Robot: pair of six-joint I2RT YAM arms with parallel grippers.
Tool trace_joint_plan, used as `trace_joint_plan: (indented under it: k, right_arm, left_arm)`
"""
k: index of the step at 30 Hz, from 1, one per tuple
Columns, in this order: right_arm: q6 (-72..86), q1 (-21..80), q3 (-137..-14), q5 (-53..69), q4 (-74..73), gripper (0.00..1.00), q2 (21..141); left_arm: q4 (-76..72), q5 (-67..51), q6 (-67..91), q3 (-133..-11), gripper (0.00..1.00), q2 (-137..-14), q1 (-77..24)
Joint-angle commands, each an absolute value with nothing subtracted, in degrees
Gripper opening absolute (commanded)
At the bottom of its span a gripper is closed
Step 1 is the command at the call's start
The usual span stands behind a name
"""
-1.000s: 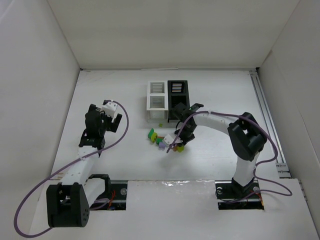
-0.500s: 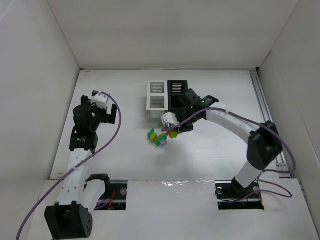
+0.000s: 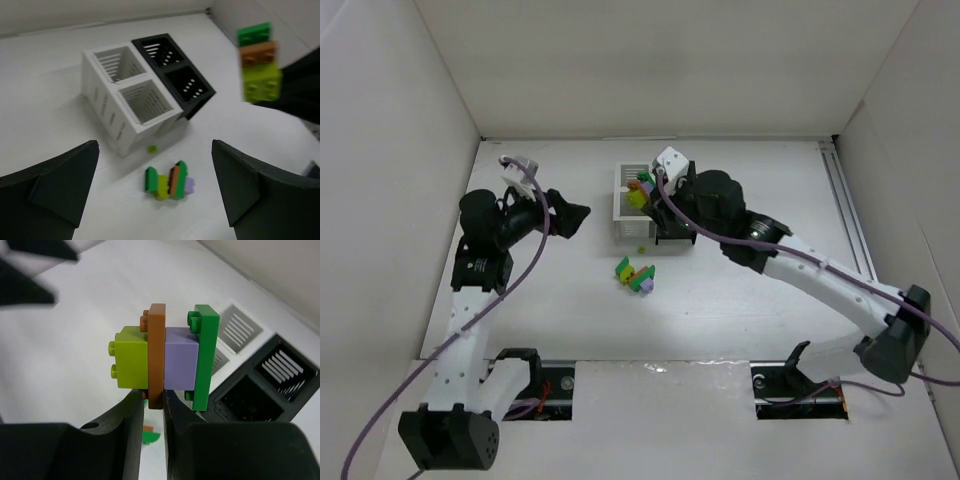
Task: Sort the legos into containers by color
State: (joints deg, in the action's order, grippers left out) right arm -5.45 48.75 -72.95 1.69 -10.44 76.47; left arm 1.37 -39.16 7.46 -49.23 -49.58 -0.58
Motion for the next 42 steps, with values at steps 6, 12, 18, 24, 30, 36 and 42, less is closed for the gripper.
trace_joint_plan:
  k: [6,12,18,24,30,36,42]
  right_arm:
    - [12.7,49.1,-76.9,-20.5,-2.8,0.0,81.4]
    - [14.9,49.1,-76.4,-19.8,-3.3,0.0,80.2]
    - [15.6,49.8,-75.8,-16.3,-3.3,0.0,79.0]
    - [15.6,49.8,-75.8,-14.6,-4.4,0.0,79.0]
    - [15.6,50.4,-77.0,-14.0,-4.4,0.0,80.9]
    - [15.6,50.4,-78.7,-12.8,-4.4,0.0,82.5]
    - [15.6,51.0,-79.2,-11.5,-4.4,0.0,83.1]
  left_arm:
    - [-18.5,-47.6,26.5,-49.9,0.97,-53.1,-9.0]
    - [-18.1,-41.4,26.2,-48.6,0.97,-56.4,-10.3]
    - [-17.0,-39.3,24.5,-51.4,0.96,-61.8,-12.7]
    - [-20.8,-42.8,25.6,-54.2,0.96,-63.6,-12.7]
    - [-26.9,-48.0,31.1,-54.8,0.97,-65.4,-12.7]
    - [-28.0,-49.4,31.7,-55.5,0.98,-67.1,-13.8]
    - [-28.6,-50.1,31.7,-56.2,0.98,-68.7,-15.1]
